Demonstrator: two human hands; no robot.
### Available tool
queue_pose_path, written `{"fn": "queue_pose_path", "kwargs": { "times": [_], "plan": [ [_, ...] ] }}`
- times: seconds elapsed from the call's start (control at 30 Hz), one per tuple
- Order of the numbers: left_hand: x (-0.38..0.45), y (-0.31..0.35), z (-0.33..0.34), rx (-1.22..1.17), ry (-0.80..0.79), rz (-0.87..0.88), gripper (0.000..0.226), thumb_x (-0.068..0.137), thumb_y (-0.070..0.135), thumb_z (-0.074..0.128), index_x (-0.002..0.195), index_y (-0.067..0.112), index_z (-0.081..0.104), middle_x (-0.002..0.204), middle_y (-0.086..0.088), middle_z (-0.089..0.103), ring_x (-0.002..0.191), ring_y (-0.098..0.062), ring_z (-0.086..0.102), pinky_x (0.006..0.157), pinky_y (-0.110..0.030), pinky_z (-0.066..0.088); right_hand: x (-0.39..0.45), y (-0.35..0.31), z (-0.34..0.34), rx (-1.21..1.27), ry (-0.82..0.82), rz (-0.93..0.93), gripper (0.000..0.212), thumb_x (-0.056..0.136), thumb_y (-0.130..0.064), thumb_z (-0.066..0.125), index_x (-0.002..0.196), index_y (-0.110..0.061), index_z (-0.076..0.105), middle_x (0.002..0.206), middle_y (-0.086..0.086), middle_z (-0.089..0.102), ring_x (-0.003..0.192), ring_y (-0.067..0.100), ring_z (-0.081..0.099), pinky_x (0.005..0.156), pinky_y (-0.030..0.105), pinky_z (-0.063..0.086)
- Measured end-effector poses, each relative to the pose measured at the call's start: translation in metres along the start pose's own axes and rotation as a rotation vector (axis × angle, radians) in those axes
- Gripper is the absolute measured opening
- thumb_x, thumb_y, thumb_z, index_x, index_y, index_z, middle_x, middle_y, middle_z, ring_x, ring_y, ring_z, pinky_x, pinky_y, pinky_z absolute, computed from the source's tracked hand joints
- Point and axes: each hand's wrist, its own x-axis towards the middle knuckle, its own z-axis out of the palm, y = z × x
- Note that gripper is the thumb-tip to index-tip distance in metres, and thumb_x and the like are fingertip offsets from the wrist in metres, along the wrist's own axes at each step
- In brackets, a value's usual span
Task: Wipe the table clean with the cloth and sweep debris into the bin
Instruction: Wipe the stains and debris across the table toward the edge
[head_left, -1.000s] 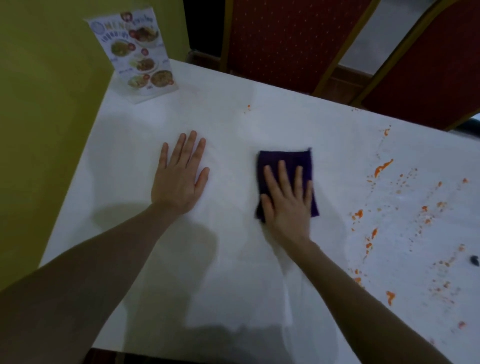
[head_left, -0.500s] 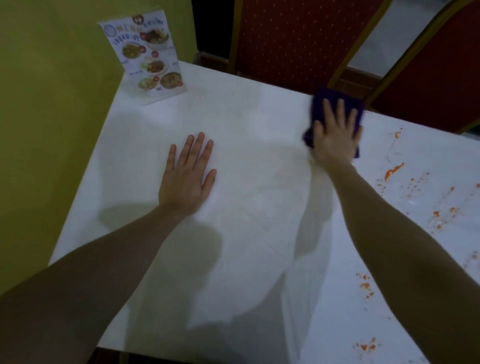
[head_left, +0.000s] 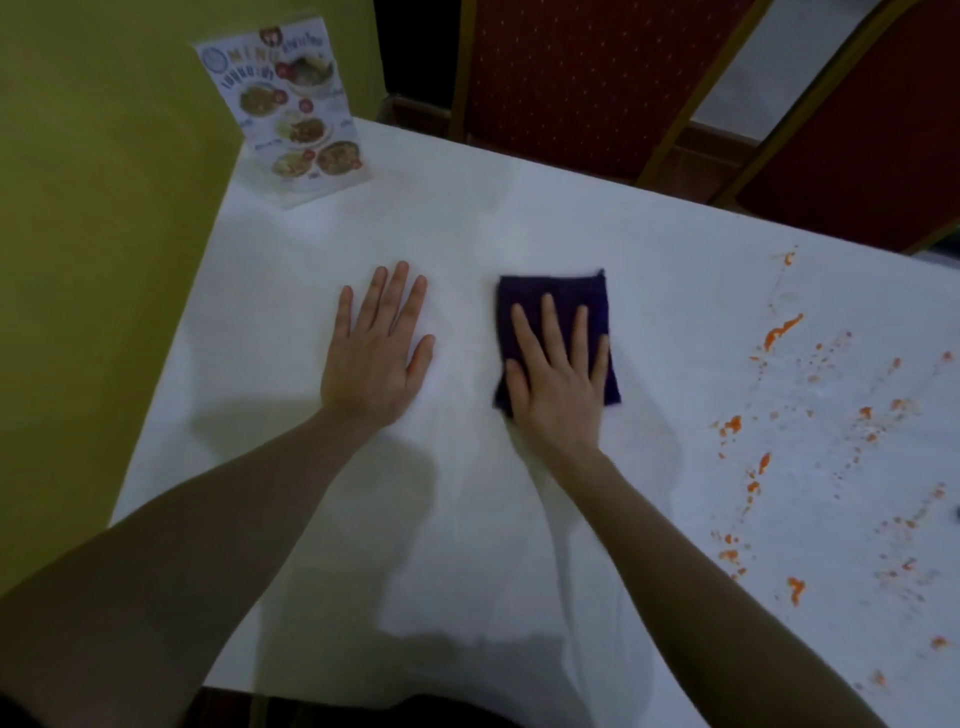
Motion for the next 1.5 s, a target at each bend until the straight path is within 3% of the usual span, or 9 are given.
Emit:
{"fn": "queue_pose_path", "kwargs": {
  "times": [0.13,0.27,0.4,0.57,0.83,1.0,1.17,1.37,1.5],
  "plan": [
    [0.0,0.0,0.0,-0.01,-0.003,0.003,0.063,0.101,0.044,0.022,0.158,0.017,0.017,0.166,-0.006,0.012,0.153,-0.025,0.011,0.123,-0.051,0.009,0.058,0.019,-0.012,0.0,-0.008,-0.026,0.057,0.101,-0.045,0.03,0.156,-0.036,0.019,0.165,-0.002,0.014,0.152,0.029,0.005,0.121,0.052,0.004],
    [0.0,-0.002,0.001,-0.015,-0.009,0.0,0.065,0.1,0.045,0.021,0.158,0.017,0.017,0.166,-0.006,0.012,0.153,-0.025,0.011,0.123,-0.05,0.007,0.074,0.088,-0.028,0.009,0.002,0.189,0.058,0.1,-0.048,0.029,0.156,-0.039,0.015,0.165,-0.004,0.009,0.152,0.027,0.0,0.121,0.054,0.002],
    [0.001,-0.002,0.001,-0.01,-0.013,-0.003,0.065,0.1,0.045,0.021,0.158,0.016,0.017,0.166,-0.006,0.011,0.153,-0.025,0.011,0.123,-0.05,0.006,0.022,0.133,-0.032,0.058,0.05,0.377,0.06,0.098,-0.05,0.023,0.156,-0.038,0.013,0.166,-0.002,0.006,0.152,0.028,-0.003,0.12,0.056,0.003],
    [0.001,-0.001,0.0,-0.014,-0.025,0.0,0.065,0.1,0.045,0.019,0.158,0.016,0.015,0.167,-0.006,0.009,0.153,-0.026,0.009,0.123,-0.051,0.005,-0.051,0.085,-0.013,0.048,0.091,0.382,0.064,0.094,-0.049,0.029,0.156,-0.032,0.023,0.164,0.003,0.015,0.151,0.034,0.007,0.119,0.057,0.011],
    [0.0,-0.001,0.002,0.008,-0.023,-0.003,0.065,0.102,0.046,0.017,0.159,0.017,0.01,0.167,-0.005,0.006,0.154,-0.024,0.005,0.123,-0.052,0.007,-0.041,-0.01,0.007,0.01,-0.006,-0.025,0.057,0.101,-0.044,0.031,0.156,-0.032,0.019,0.165,0.0,0.013,0.152,0.031,0.002,0.121,0.055,0.006],
    [-0.001,-0.002,0.004,0.002,-0.008,0.002,0.064,0.102,0.044,0.022,0.159,0.017,0.012,0.167,-0.006,0.008,0.154,-0.025,0.009,0.123,-0.051,0.007,0.017,0.052,-0.011,-0.001,0.018,0.097,0.06,0.097,-0.049,0.03,0.155,-0.037,0.021,0.165,-0.002,0.015,0.152,0.029,0.007,0.121,0.054,0.007],
    [0.0,-0.003,0.005,0.013,-0.002,0.008,0.063,0.103,0.042,0.024,0.159,0.016,0.011,0.167,-0.007,0.008,0.153,-0.026,0.008,0.123,-0.052,0.008,-0.022,0.118,-0.023,0.029,0.047,0.364,0.061,0.098,-0.052,0.026,0.156,-0.039,0.014,0.166,-0.003,0.007,0.152,0.028,-0.001,0.121,0.053,0.004],
    [0.0,-0.003,0.005,0.022,0.0,0.011,0.062,0.103,0.042,0.025,0.158,0.016,0.012,0.166,-0.008,0.009,0.153,-0.027,0.009,0.123,-0.054,0.009,-0.095,0.052,0.001,0.027,0.104,0.392,0.062,0.096,-0.048,0.033,0.156,-0.032,0.023,0.165,0.001,0.014,0.151,0.034,0.005,0.121,0.054,0.009],
    [0.0,-0.002,0.005,0.01,-0.011,0.012,0.062,0.103,0.041,0.022,0.159,0.016,0.011,0.167,-0.008,0.007,0.154,-0.027,0.007,0.123,-0.054,0.007,-0.099,-0.018,0.014,0.041,0.048,0.163,0.059,0.099,-0.044,0.033,0.156,-0.03,0.023,0.164,0.001,0.015,0.152,0.033,0.004,0.121,0.053,0.005]
  ]
}}
